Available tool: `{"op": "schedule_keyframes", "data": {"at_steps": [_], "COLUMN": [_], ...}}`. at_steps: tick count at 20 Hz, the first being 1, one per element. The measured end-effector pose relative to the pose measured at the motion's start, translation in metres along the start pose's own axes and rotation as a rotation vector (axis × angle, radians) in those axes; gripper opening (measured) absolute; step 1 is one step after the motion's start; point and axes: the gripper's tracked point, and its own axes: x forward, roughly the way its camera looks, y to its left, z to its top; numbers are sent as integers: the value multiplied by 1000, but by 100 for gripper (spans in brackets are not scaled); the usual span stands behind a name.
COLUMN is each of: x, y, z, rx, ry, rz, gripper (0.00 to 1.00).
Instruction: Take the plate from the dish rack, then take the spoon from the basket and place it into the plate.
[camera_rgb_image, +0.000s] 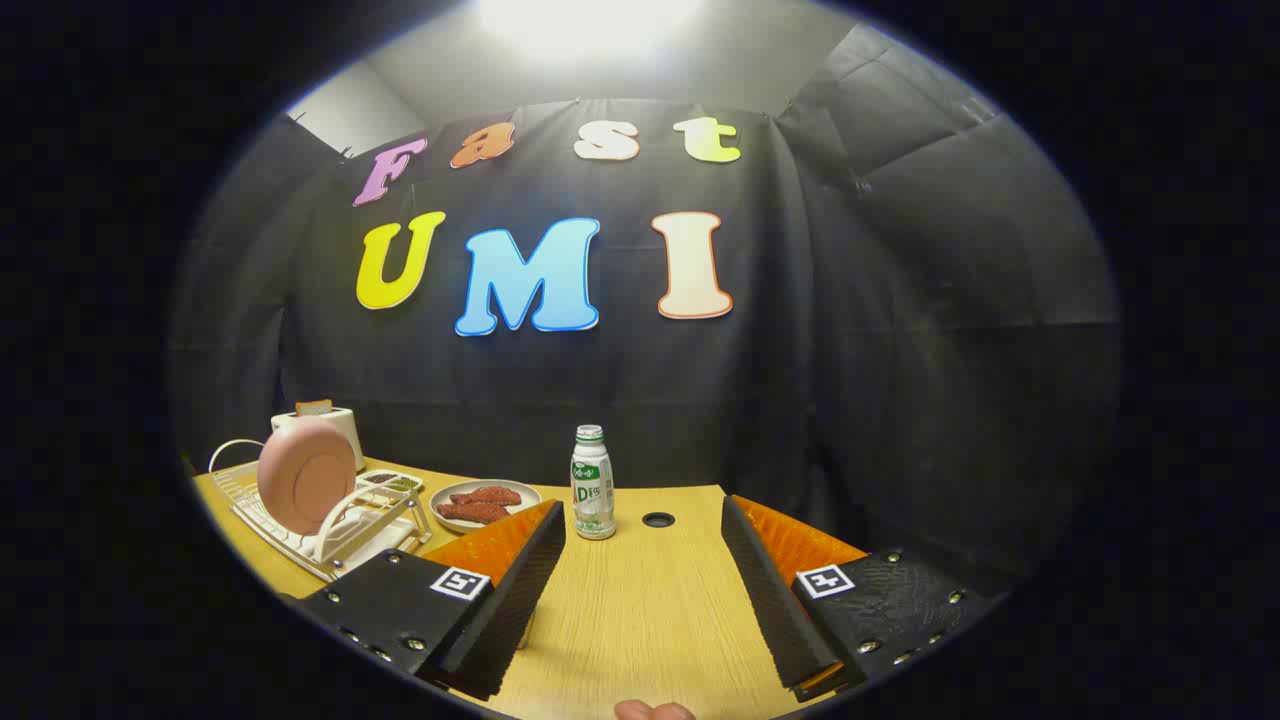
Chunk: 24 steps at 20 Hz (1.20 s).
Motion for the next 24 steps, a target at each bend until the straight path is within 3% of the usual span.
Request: {"op": "schedule_keyframes", "data": {"at_steps": [9, 24], "x": [-50, -30], "y": [94, 227], "z": [92, 120], "rx": [19, 45], "ry": [7, 85], "rz": [26, 111], "gripper": [96, 96]}}
